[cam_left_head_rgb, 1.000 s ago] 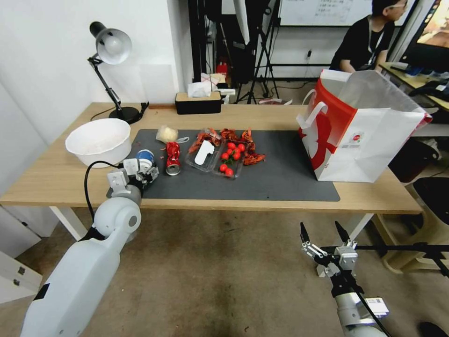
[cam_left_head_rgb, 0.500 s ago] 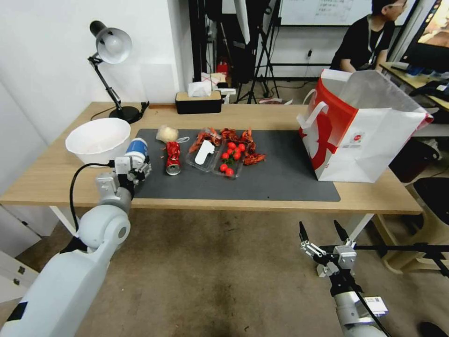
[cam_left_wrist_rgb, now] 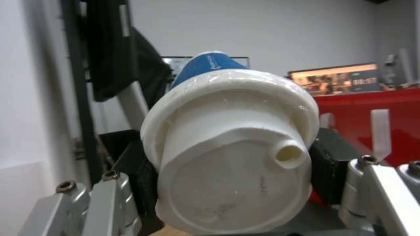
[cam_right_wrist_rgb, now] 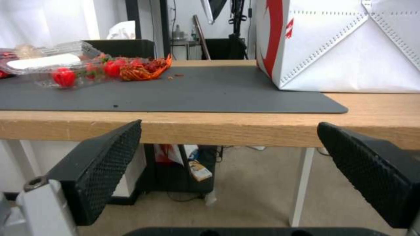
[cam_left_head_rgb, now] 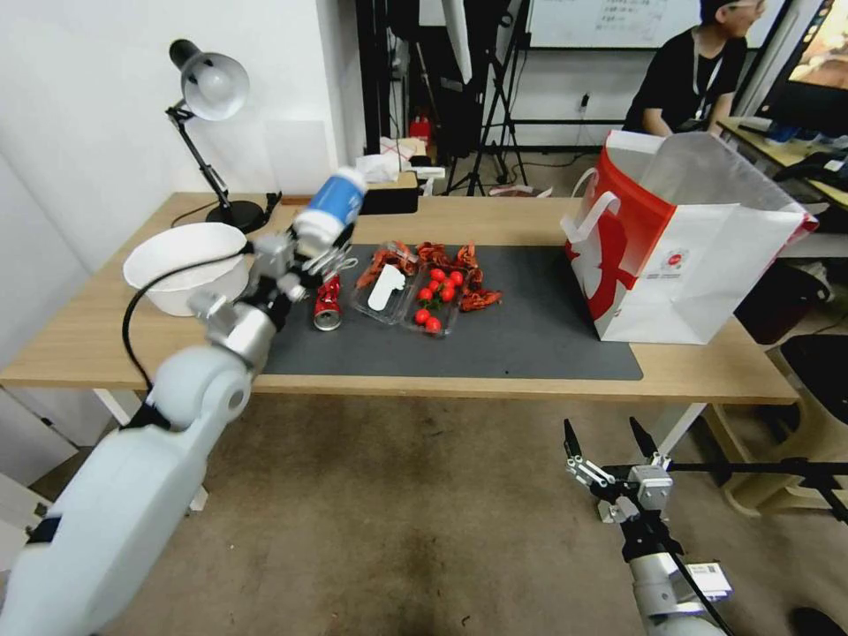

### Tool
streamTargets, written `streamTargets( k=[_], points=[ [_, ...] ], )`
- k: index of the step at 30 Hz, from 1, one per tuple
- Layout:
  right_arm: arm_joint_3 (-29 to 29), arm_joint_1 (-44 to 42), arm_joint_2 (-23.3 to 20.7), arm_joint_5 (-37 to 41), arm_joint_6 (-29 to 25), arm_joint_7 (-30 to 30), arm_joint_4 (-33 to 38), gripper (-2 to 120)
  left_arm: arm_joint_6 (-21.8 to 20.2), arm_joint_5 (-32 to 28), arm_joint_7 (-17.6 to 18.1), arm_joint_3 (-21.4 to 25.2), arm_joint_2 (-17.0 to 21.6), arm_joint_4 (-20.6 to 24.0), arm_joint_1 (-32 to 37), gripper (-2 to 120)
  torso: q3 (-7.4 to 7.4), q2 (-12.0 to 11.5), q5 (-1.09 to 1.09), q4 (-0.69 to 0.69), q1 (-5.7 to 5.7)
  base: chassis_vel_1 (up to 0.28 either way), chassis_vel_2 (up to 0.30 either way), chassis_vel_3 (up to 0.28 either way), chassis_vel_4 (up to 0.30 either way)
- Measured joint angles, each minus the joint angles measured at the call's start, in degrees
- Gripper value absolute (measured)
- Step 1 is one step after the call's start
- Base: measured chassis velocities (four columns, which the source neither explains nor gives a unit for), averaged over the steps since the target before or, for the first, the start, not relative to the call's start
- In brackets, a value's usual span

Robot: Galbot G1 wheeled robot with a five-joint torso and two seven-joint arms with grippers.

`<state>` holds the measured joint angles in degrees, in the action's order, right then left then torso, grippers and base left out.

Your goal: Pick up the trash from the table and place it into the takeout bag.

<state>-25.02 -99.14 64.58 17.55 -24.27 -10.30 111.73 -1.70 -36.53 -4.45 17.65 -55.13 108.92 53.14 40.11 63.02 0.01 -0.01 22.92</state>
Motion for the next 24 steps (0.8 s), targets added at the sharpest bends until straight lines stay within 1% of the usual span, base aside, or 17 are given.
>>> streamTargets(
  k=[1, 4, 5, 7, 8, 9, 11, 13, 14, 15, 16, 17, 18, 21, 22, 23, 24],
  points=[
    [0.00, 0.00, 0.00, 0.00, 0.00, 0.00, 0.00, 100, 0.00, 0.00, 0.00, 0.00, 0.00, 0.00, 0.00, 64, 0.00, 0.00, 0.00, 0.00, 0.00, 0.000, 0.000, 0.000, 0.000],
    [-0.03, -0.18, 0.57, -0.66, -0.01, 0.05, 0.22, 100, 1.58, -2.98, -5.43, -6.56, 0.13, -3.85, -9.99, 64, 0.00, 0.00, 0.01, 0.01, 0.00, 0.000, 0.000, 0.000, 0.000],
    [-0.03, -0.18, 0.57, -0.66, -0.01, 0.05, 0.22, 100, 1.58, -2.98, -5.43, -6.56, 0.13, -3.85, -9.99, 64, 0.00, 0.00, 0.01, 0.01, 0.00, 0.000, 0.000, 0.000, 0.000],
    [-0.04, -0.24, 0.88, -1.11, -0.01, 0.05, 0.35, 100, 1.71, -3.83, -6.18, -12.18, -0.68, -7.43, -16.40, 64, 0.00, 0.00, 0.00, 0.02, 0.00, 0.000, 0.000, 0.000, 0.000],
    [-0.05, -0.24, 1.04, -1.26, -0.01, 0.06, 0.49, 100, 1.90, -4.12, -6.55, -16.31, -1.79, -10.24, -20.91, 64, 0.00, 0.00, -0.01, 0.03, 0.01, 0.000, 0.000, 0.000, 0.000],
    [-0.05, -0.24, 1.04, -1.26, -0.01, 0.06, 0.49, 100, 1.90, -4.12, -6.55, -16.31, -1.79, -10.24, -20.91, 64, 0.00, 0.00, -0.01, 0.03, 0.01, 0.000, 0.000, 0.000, 0.000],
    [-0.07, -0.28, 1.53, -1.62, 0.10, 0.10, 0.84, 100, 2.27, -5.20, -6.77, -24.42, -5.06, -15.89, -30.07, 63, 0.00, 0.00, 0.02, 0.00, 0.00, 0.000, 0.000, 0.000, 0.000],
    [-0.10, -0.36, 1.88, -1.79, 0.15, 0.16, 0.94, 100, 2.37, -5.87, -6.69, -29.90, -8.95, -20.73, -36.92, 63, 0.00, 0.00, 0.03, 0.01, 0.01, 0.000, 0.000, 0.000, 0.000],
    [-0.10, -0.36, 1.88, -1.79, 0.15, 0.16, 0.94, 100, 2.37, -5.87, -6.69, -29.90, -8.95, -20.73, -36.92, 63, 0.00, 0.00, 0.03, 0.01, 0.01, 0.000, 0.000, 0.000, 0.000],
    [-0.17, -0.37, 1.98, -1.81, 0.15, 0.18, 0.96, 100, 2.50, -5.90, -6.73, -31.56, -10.75, -22.68, -39.17, 63, 0.01, 0.00, 0.03, 0.02, 0.00, 0.000, 0.000, 0.000, 0.000],
    [-0.32, -0.52, 2.14, -1.82, 0.13, 0.20, 1.04, 100, 3.03, -5.90, -6.97, -34.03, -13.97, -26.49, -42.93, 63, 0.01, 0.00, -0.01, 0.01, 0.01, 0.000, 0.000, 0.000, 0.000],
    [-0.45, -0.69, 2.24, -1.82, 0.07, 0.21, 1.10, 100, 3.43, -5.92, -7.29, -35.70, -16.27, -29.24, -45.53, 63, 0.01, 0.00, 0.02, 0.00, 0.01, 0.000, 0.000, 0.000, 0.000],
    [-0.45, -0.69, 2.24, -1.82, 0.07, 0.21, 1.10, 100, 3.43, -5.92, -7.29, -35.70, -16.27, -29.24, -45.53, 63, 0.01, 0.00, 0.02, 0.00, 0.01, 0.000, 0.000, 0.000, 0.000],
    [-0.77, -1.16, 2.47, -1.83, -0.26, 0.29, 1.07, 100, 4.37, -5.86, -8.40, -39.90, -22.13, -36.46, -51.51, 63, 0.01, 0.00, 0.02, 0.00, 0.01, 0.000, 0.000, 0.000, 0.000],
    [-0.83, -1.22, 2.51, -1.82, -0.43, 0.30, 0.93, 100, 4.90, -4.97, -8.88, -41.10, -23.50, -38.20, -52.94, 63, 0.00, 0.00, 0.01, 0.01, 0.01, 0.000, 0.000, 0.000, 0.000],
    [-0.83, -1.22, 2.51, -1.82, -0.43, 0.30, 0.93, 100, 4.90, -4.97, -8.88, -41.10, -23.50, -38.20, -52.94, 63, 0.00, 0.00, 0.01, 0.01, 0.01, 0.000, 0.000, 0.000, 0.000],
    [-0.86, -1.23, 2.52, -1.83, -0.60, 0.31, 0.72, 100, 5.86, -3.36, -9.73, -42.66, -24.81, -40.29, -54.58, 63, 0.00, 0.00, 0.01, -0.01, 0.01, 0.000, 0.000, 0.000, 0.000]
  ],
)
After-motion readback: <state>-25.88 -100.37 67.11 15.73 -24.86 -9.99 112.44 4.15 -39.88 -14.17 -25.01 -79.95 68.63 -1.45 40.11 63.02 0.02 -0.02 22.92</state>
